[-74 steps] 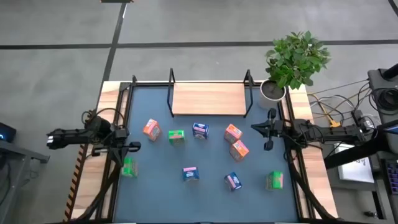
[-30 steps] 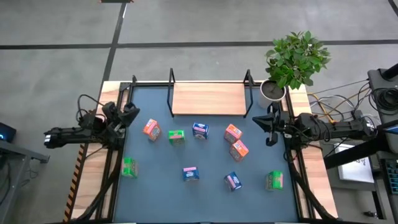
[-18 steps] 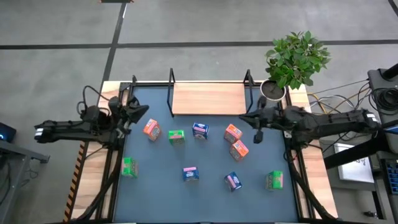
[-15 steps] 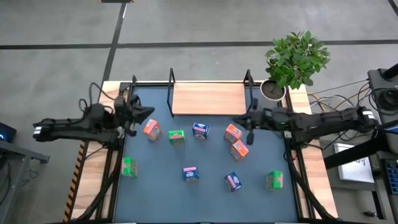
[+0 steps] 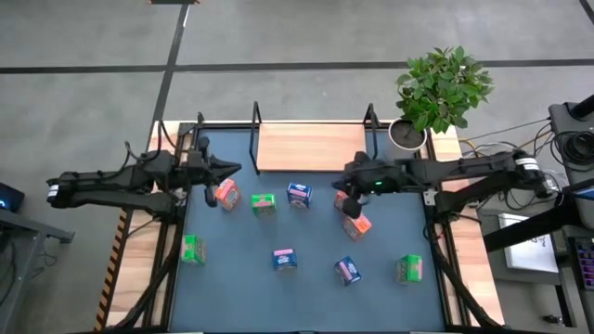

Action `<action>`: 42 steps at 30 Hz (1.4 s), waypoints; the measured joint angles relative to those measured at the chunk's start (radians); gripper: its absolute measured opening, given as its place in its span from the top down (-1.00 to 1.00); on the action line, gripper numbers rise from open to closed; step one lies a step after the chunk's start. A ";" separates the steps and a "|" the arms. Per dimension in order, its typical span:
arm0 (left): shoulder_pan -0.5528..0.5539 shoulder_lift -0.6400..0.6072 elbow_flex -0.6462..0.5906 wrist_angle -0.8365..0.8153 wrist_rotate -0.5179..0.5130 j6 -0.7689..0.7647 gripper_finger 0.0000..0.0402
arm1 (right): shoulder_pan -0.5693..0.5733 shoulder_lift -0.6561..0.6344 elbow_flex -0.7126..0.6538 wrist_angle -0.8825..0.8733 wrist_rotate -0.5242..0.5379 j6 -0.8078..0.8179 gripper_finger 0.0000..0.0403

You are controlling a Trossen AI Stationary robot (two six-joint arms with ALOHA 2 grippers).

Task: Stack cereal on shelf
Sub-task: Put the top right orange cereal box on the shelf

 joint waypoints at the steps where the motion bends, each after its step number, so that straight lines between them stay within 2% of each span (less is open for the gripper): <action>1: 0.000 -0.001 -0.003 -0.003 0.000 0.000 1.00 | 0.005 0.027 0.032 -0.076 0.000 0.036 0.95; 7: -0.002 -0.029 -0.004 0.017 0.001 -0.014 1.00 | 0.045 0.161 0.239 -0.577 0.000 0.282 0.95; 12: -0.002 -0.036 -0.004 0.014 0.001 -0.015 1.00 | 0.047 0.238 0.358 -0.752 0.002 0.414 0.95; 15: -0.002 -0.036 -0.005 0.014 0.001 -0.015 1.00 | 0.047 0.271 0.385 -0.756 -0.001 0.463 0.93; 18: -0.002 -0.035 -0.005 0.014 0.001 -0.015 1.00 | 0.047 0.289 0.403 -0.760 -0.009 0.500 0.82; 24: -0.002 -0.037 -0.005 0.015 0.002 -0.015 1.00 | 0.037 0.315 0.411 -0.775 -0.006 0.536 0.35; 28: -0.002 -0.036 -0.005 0.014 0.002 -0.015 1.00 | 0.027 0.316 0.400 -0.761 0.036 0.536 0.02; 31: -0.002 -0.036 -0.005 0.015 0.002 -0.015 1.00 | 0.021 0.317 0.395 -0.763 0.055 0.529 -0.15; 34: -0.002 -0.036 -0.005 0.014 0.002 -0.015 1.00 | 0.020 0.318 0.383 -0.753 0.091 0.524 -0.24; 42: -0.002 -0.036 -0.005 0.015 0.002 -0.015 1.00 | 0.021 0.373 0.372 -0.729 0.089 0.501 -0.26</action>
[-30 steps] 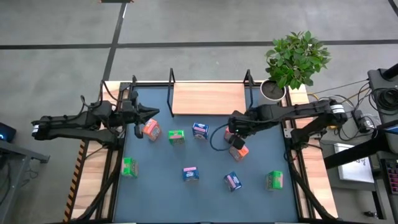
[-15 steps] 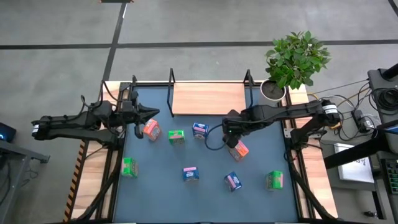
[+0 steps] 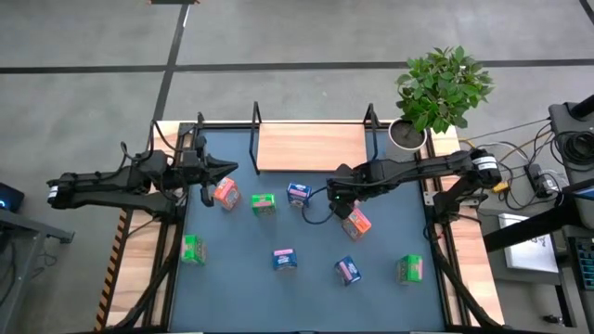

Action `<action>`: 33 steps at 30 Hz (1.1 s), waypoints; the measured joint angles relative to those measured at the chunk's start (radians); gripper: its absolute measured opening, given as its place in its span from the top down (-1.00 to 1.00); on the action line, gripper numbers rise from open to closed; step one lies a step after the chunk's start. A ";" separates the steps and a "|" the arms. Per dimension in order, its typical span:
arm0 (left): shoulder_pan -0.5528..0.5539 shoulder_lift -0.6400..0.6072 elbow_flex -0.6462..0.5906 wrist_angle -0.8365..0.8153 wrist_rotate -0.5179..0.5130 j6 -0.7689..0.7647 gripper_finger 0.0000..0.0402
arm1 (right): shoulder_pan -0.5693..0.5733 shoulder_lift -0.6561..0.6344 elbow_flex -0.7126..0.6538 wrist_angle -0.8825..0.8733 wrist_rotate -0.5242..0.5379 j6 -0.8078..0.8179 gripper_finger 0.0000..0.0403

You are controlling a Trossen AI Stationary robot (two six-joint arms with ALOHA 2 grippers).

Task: Stack cereal on shelf
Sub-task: Put the top right orange cereal box on the shelf

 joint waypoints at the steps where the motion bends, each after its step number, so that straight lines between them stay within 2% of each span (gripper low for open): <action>1: 0.000 0.000 0.000 0.000 0.000 0.000 1.00 | 0.000 0.011 0.000 0.004 -0.010 -0.003 -0.26; 12: 0.000 0.000 0.000 0.001 0.000 0.022 1.00 | 0.000 0.072 0.000 0.013 -0.019 -0.026 -0.23; 27: 0.000 0.000 0.000 0.015 0.000 0.022 1.00 | 0.000 0.094 0.000 0.018 -0.038 -0.042 0.24; 33: 0.000 0.000 0.000 0.014 0.000 0.022 1.00 | 0.000 0.089 0.000 0.018 -0.038 -0.042 0.32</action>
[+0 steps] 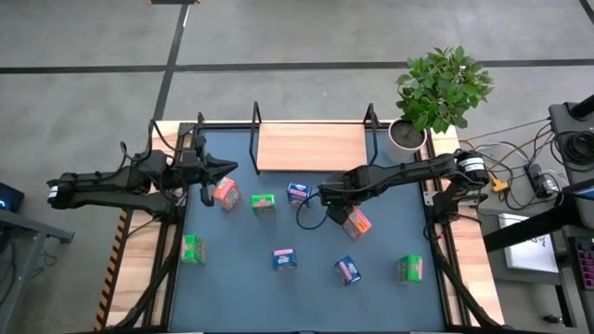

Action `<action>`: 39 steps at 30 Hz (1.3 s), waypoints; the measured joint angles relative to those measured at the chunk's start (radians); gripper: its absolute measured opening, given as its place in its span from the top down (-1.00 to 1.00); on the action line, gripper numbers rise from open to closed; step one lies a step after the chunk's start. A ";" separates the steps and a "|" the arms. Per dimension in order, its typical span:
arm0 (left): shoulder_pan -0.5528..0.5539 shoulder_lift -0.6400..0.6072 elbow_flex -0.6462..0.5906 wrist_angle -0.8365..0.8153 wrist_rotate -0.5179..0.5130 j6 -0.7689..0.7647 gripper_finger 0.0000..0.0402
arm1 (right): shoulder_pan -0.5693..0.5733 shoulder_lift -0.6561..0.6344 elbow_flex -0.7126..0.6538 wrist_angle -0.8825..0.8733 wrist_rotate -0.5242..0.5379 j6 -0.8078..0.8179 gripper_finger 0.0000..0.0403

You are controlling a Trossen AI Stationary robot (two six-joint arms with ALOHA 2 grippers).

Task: Stack cereal on shelf
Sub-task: Put the top right orange cereal box on the shelf

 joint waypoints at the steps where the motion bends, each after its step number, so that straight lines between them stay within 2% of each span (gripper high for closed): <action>1: 0.000 0.000 0.000 0.000 0.000 0.000 1.00 | 0.000 0.000 0.000 0.000 0.000 0.000 0.32; 9: 0.000 0.000 0.000 0.000 0.000 0.000 1.00 | 0.000 -0.007 0.026 -0.015 0.000 -0.006 0.34; 18: 0.000 0.000 0.000 0.000 0.000 0.004 1.00 | -0.015 -0.013 0.161 -0.040 0.004 -0.076 0.37; 25: 0.000 -0.001 0.000 -0.001 -0.001 0.039 1.00 | -0.070 -0.014 0.278 -0.040 0.004 -0.157 0.37; 33: 0.000 -0.048 -0.003 -0.001 -0.031 0.114 1.00 | -0.194 0.001 0.454 0.023 0.022 -0.347 0.37; 39: 0.000 -0.095 -0.047 -0.002 -0.054 0.135 1.00 | -0.283 0.107 0.607 0.117 0.016 -0.562 0.37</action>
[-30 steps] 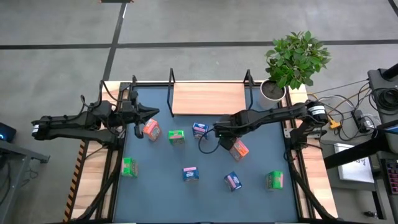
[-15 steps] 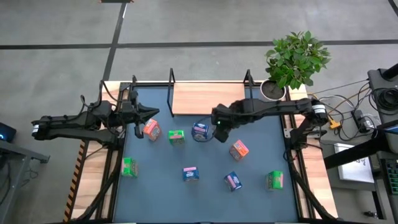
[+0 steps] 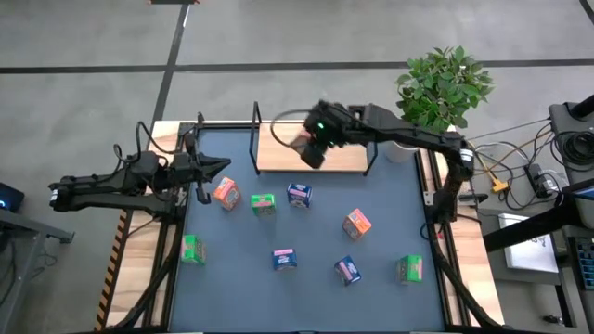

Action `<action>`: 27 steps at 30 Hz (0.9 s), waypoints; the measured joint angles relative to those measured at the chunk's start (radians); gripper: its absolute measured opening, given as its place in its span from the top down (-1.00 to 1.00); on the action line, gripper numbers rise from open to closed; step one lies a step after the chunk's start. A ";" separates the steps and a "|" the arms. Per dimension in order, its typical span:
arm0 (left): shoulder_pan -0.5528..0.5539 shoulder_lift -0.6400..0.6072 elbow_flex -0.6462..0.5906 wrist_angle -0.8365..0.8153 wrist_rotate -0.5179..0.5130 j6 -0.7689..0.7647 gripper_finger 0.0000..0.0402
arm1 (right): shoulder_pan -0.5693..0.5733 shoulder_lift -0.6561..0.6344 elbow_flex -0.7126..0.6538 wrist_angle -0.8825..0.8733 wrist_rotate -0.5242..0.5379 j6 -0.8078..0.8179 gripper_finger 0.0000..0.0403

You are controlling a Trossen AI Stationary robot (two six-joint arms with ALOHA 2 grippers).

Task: Stack cereal on shelf
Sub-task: Put the top right orange cereal box on the shelf

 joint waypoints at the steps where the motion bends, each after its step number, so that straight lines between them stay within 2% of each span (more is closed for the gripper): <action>1: 0.000 -0.008 -0.008 0.002 0.000 0.000 1.00 | -0.015 0.031 0.034 0.018 -0.011 -0.037 0.37; 12: 0.000 -0.082 -0.023 -0.019 -0.001 0.004 1.00 | -0.144 0.391 0.377 0.025 -0.056 -0.396 0.37; 17: 0.000 -0.105 -0.023 -0.040 -0.001 0.000 1.00 | -0.168 0.443 0.365 0.036 -0.098 -0.484 0.37; 24: 0.000 -0.110 -0.023 -0.046 0.000 0.000 1.00 | -0.176 0.463 0.365 0.037 -0.127 -0.489 0.36; 27: 0.000 -0.109 -0.023 -0.046 0.000 0.000 1.00 | -0.176 0.463 0.365 0.048 -0.130 -0.478 0.29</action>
